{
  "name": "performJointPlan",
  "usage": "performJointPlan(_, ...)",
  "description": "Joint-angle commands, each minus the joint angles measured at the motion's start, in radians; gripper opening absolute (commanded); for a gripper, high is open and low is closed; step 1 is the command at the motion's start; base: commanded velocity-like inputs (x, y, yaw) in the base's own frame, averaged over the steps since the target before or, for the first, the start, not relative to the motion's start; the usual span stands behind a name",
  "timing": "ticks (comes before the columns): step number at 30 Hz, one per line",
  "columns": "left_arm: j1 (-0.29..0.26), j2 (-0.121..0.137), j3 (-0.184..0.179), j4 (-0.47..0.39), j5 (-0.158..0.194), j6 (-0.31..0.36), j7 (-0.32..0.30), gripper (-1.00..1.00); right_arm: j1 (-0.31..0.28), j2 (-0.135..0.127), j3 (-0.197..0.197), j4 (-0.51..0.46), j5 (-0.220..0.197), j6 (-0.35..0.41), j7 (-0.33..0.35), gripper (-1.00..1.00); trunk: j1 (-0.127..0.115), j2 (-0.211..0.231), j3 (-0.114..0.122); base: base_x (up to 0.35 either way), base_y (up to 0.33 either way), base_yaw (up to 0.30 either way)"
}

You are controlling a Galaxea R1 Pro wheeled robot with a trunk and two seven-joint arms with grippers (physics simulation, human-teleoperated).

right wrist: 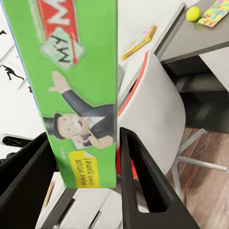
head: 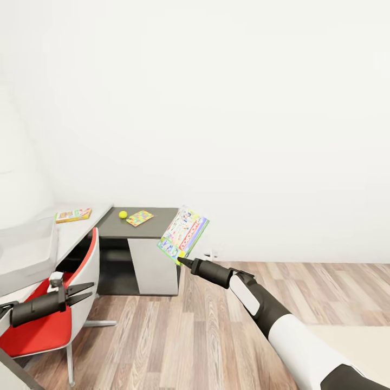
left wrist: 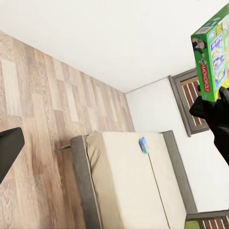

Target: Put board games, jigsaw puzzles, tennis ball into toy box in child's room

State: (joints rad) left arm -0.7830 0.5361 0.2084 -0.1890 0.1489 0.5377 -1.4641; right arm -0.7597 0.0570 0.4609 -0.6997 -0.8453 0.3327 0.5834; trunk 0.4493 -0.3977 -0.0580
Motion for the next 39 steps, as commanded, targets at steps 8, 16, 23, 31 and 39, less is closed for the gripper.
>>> performJointPlan(8,-0.001,0.001,-0.006,0.0,0.005,0.009,-0.005,1.0,-0.001,0.002,0.001,-0.001,-0.009,0.008,-0.001,-1.0,0.001,-0.002,-0.005,0.0,0.0,0.259)
performJointPlan(16,-0.001,0.0,-0.006,0.0,0.006,0.005,-0.007,1.0,-0.001,0.004,0.001,-0.001,-0.009,0.009,-0.001,-1.0,0.001,-0.002,-0.01,0.0,0.0,0.272)
performJointPlan(23,-0.001,-0.001,-0.006,0.0,0.006,0.004,-0.007,1.0,-0.001,0.004,0.001,0.0,-0.009,0.009,-0.001,-1.0,0.001,-0.002,-0.016,0.0,0.0,0.249)
performJointPlan(31,-0.001,-0.001,-0.006,0.0,0.006,0.004,-0.007,1.0,-0.001,-0.003,0.001,-0.001,-0.012,0.009,0.006,-1.0,0.001,-0.002,-0.02,0.0,0.0,0.096)
performJointPlan(39,-0.001,-0.001,-0.006,0.0,0.006,0.003,-0.007,1.0,-0.001,-0.005,0.001,-0.001,-0.015,0.008,0.007,-1.0,0.001,-0.002,-0.02,0.0,0.0,0.029)
